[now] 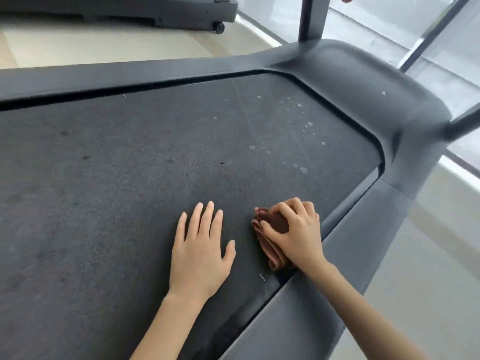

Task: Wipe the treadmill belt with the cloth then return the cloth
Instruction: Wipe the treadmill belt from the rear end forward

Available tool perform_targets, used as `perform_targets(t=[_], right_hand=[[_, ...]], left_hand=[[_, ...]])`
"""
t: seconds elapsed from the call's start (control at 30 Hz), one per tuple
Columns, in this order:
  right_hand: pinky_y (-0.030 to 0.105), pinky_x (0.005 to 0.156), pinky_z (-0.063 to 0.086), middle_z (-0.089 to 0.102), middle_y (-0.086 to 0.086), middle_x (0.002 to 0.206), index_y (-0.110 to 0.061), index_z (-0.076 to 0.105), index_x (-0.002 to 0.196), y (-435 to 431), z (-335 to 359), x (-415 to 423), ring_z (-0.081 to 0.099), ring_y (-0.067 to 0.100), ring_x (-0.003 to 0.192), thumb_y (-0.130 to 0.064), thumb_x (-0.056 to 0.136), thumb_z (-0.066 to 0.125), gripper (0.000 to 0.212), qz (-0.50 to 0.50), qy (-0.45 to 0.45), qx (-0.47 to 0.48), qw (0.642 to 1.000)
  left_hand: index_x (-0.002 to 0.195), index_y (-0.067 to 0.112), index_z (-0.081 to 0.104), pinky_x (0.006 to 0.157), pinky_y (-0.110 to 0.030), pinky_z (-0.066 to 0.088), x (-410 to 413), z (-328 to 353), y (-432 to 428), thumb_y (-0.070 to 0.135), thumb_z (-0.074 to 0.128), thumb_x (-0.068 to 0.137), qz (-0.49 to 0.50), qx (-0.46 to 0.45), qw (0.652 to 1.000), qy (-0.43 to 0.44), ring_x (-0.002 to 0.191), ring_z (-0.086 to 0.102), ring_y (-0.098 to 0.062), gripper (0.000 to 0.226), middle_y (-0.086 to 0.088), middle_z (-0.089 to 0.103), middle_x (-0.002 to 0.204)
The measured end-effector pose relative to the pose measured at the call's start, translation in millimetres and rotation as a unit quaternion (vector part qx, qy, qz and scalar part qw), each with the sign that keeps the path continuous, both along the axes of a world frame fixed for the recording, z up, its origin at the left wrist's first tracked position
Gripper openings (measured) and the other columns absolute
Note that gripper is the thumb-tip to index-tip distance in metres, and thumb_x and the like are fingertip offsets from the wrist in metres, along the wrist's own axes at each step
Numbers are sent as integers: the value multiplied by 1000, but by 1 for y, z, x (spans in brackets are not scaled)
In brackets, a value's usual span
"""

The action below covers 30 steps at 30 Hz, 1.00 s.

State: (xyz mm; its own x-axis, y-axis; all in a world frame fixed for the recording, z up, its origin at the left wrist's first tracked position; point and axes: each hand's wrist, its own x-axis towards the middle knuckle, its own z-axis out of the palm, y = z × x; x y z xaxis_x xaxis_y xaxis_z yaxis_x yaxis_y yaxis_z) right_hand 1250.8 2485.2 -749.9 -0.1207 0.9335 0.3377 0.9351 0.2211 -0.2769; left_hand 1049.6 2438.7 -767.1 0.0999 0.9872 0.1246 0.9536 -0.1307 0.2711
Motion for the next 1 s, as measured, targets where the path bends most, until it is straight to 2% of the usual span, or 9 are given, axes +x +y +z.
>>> perform_targets(t=[0.1, 0.23, 0.3, 0.47, 0.57, 0.67, 0.8, 0.93, 1.0], right_hand=[[39, 74, 42, 57, -6, 90, -26, 64, 84, -25, 0, 8, 49, 25, 89, -57, 75, 54, 33, -18, -6, 22, 1000], [41, 74, 42, 57, -6, 82, -24, 63, 78, 8, 4, -9, 50, 27, 88, -60, 71, 50, 39, -52, -4, 22, 998], [40, 76, 40, 57, -4, 84, -23, 63, 80, 42, 3, -16, 49, 27, 91, -63, 71, 48, 43, -62, -1, 9, 998], [37, 80, 32, 59, 1, 99, -22, 63, 91, 140, 1, -19, 46, 29, 102, -55, 79, 64, 36, -69, -15, -9, 997], [37, 82, 32, 59, 2, 103, -20, 63, 95, 183, 1, -15, 46, 30, 106, -54, 81, 62, 36, -73, -17, -6, 997], [37, 80, 31, 58, 3, 104, -20, 61, 95, 206, 3, -9, 45, 31, 106, -53, 82, 61, 35, -27, -23, -17, 999], [40, 78, 34, 56, 0, 97, -21, 60, 91, 178, 0, 30, 45, 31, 98, -56, 79, 55, 37, 66, -6, -14, 998], [37, 73, 37, 57, -5, 88, -25, 64, 79, 103, -2, 93, 47, 27, 89, -53, 73, 55, 30, 94, 12, 30, 995], [36, 72, 37, 57, -6, 85, -25, 64, 75, 92, -1, 108, 48, 25, 87, -52, 72, 58, 28, 129, 12, 33, 991]], left_hand=[[133, 3, 52, 107, -55, 32, -1, -2, -1, 42, 30, 87, -4, -3, 1000, -14, 135, 38, -34, 64, -17, 45, 142], [132, 3, 52, 107, -55, 31, -1, -3, 2, 41, 31, 87, -7, 7, 1000, -13, 134, 38, -34, 64, -18, 45, 142], [133, 2, 52, 107, -55, 31, 1, -5, 2, 41, 31, 87, -3, 15, 1000, -10, 134, 38, -34, 64, -18, 45, 142], [130, 3, 55, 106, -53, 30, -1, -5, 1, 42, 35, 85, -2, 28, 1000, -5, 133, 40, -33, 63, -16, 47, 141], [126, 5, 58, 105, -55, 33, 14, -2, 15, 42, 37, 83, 11, 25, 1000, 5, 131, 43, -33, 60, -15, 51, 138], [126, 8, 60, 104, -55, 37, 44, 2, 56, 44, 36, 83, 12, 30, 999, 24, 130, 45, -31, 61, -12, 53, 137], [128, 8, 58, 104, -54, 37, 70, 3, 87, 45, 34, 83, 23, 0, 999, 44, 131, 44, -30, 63, -12, 52, 137], [134, 8, 51, 109, -50, 25, 76, -4, 87, 44, 33, 88, 40, 11, 997, 63, 137, 35, -29, 62, -13, 44, 144], [134, 7, 51, 108, -49, 24, 76, -5, 87, 45, 33, 88, 43, 15, 996, 74, 136, 35, -29, 62, -12, 45, 144]])
